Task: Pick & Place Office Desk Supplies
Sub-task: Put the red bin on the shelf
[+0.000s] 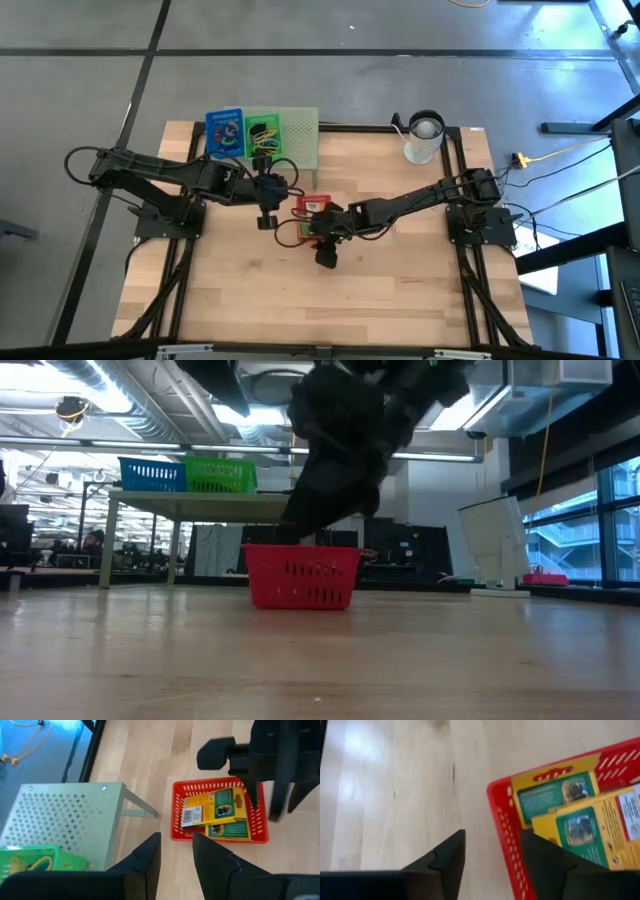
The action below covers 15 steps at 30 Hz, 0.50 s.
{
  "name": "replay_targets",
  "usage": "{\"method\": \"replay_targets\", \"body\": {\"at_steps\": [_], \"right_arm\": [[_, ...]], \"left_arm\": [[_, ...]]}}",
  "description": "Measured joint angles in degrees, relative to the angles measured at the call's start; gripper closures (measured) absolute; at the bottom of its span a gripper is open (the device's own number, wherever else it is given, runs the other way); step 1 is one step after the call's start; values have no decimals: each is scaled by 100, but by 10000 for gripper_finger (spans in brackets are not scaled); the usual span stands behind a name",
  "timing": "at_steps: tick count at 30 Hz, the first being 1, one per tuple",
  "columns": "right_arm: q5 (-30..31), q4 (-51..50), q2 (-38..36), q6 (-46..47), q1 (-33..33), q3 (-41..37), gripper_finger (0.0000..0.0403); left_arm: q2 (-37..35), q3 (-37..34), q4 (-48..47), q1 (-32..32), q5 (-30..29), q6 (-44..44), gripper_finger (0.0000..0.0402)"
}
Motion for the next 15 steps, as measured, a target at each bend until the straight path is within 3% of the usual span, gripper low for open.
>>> {"method": "replay_targets", "body": {"at_steps": [7,10,15], "right_arm": [[324,-2207,-11,-848,101,1069,203],[348,-2991,-11,-1618,196,1294,206],[708,-4037,-198,-1940,254,1354,211]], "left_arm": [[0,0,-15,-8,365,-179,285],[0,0,-17,-11,379,-181,276],[0,0,-16,-11,378,-379,265]]}}
